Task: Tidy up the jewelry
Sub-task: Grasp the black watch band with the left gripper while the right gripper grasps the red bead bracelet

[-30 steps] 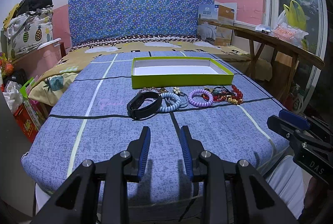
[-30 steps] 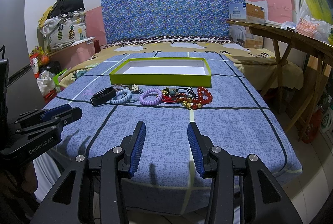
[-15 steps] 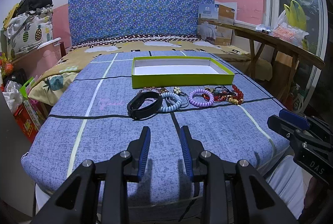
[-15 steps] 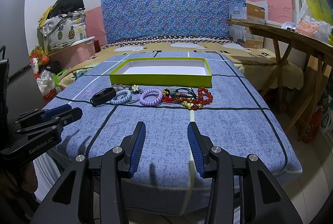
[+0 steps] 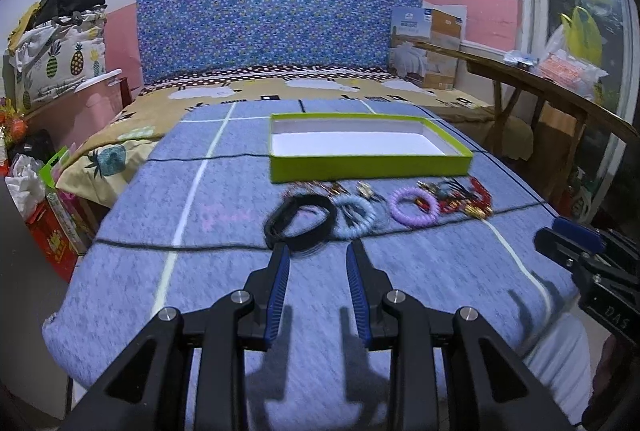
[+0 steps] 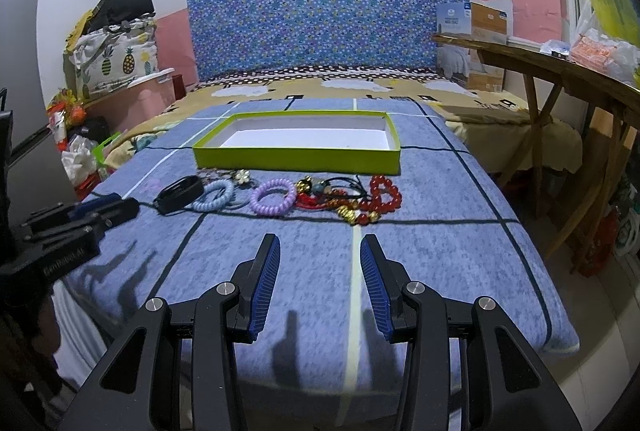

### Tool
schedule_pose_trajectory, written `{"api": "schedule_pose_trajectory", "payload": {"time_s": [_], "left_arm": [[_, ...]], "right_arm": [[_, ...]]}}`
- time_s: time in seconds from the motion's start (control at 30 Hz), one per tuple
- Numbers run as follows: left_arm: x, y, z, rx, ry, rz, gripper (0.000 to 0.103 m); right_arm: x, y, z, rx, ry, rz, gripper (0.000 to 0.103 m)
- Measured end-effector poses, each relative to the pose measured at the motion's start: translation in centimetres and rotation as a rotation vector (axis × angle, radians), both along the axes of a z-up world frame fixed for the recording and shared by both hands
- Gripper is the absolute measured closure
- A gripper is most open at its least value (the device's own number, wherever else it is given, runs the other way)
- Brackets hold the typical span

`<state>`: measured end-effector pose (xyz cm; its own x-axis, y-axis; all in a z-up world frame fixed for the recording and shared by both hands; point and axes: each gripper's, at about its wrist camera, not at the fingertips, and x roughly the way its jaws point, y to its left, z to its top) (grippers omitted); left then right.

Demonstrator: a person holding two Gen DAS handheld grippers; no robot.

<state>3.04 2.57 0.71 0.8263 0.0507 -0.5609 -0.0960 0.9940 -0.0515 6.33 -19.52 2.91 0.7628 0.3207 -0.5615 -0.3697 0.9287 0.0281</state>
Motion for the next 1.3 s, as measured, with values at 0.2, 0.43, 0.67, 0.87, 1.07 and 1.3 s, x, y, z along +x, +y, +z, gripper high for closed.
{"api": "schedule_pose_trajectory", "payload": {"time_s": [0.2, 0.43, 0.67, 0.87, 1.07, 1.3], "left_arm": [[3.2, 1.8, -0.1, 0.004, 0.034, 0.025, 0.072], [6.5, 3.3, -1.4, 0.002, 0.106, 0.024, 0.072], [8.5, 3.8, -2.5, -0.013, 0.176, 0.000, 0.072], [9.2, 3.4, -3.0, -0.019, 0.221, -0.022, 0.072], [9.8, 3.2, -3.1, -0.012, 0.235, -0.029, 0.072], [10.0, 2.8, -3.0, 0.023, 0.242, -0.041, 0.084]], "right_arm": [[3.2, -0.3, -0.2, -0.004, 0.030, -0.013, 0.060], [7.4, -0.6, -0.9, -0.019, 0.090, -0.028, 0.060], [11.4, -0.8, -2.1, -0.012, 0.175, -0.031, 0.060], [13.2, -0.9, -2.8, -0.005, 0.237, -0.032, 0.079], [14.1, -1.2, -3.2, -0.008, 0.278, -0.036, 0.092], [13.7, -1.6, -2.7, 0.007, 0.267, -0.028, 0.093]]}}
